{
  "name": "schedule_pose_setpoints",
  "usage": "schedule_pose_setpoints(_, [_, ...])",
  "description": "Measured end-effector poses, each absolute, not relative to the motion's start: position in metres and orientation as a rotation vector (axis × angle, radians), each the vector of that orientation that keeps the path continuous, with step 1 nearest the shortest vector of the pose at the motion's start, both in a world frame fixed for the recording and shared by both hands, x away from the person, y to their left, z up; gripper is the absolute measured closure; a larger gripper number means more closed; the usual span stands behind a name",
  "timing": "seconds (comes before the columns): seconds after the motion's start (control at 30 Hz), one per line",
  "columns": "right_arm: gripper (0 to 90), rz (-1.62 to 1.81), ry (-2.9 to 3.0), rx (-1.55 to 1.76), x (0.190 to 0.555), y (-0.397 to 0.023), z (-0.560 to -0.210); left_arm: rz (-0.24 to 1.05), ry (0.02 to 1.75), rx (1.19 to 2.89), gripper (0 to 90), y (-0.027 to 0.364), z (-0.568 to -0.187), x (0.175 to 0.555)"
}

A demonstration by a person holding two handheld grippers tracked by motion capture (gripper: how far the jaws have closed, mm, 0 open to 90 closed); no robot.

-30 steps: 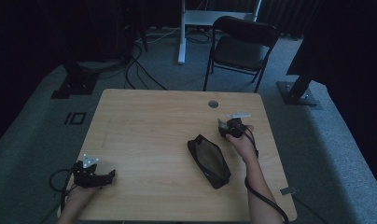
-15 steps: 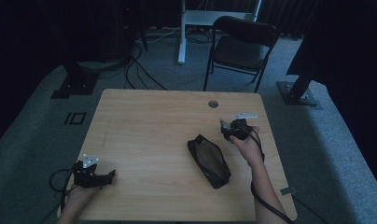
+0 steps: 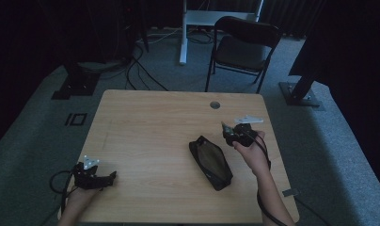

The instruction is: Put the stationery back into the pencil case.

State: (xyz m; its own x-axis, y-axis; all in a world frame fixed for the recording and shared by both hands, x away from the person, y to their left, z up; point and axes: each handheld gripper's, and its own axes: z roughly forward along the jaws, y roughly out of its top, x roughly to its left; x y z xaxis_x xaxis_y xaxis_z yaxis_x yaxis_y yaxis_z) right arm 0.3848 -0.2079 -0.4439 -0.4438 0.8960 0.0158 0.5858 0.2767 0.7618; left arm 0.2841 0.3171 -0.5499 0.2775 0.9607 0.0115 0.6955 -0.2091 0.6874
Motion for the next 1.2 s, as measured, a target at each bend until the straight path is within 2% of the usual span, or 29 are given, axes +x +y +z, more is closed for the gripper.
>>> schedule_pose_setpoints(0.63, [49.4,1.064,2.199,1.258,0.344,-0.176,-0.427,0.604,1.484,1.979,0.2,0.317,-0.55,0.284])
schedule_pose_setpoints(1.2, [49.6,1.056,2.244,1.288,0.332,-0.148,-0.447,0.604,1.484,1.98,0.2,0.317,-0.55,0.284])
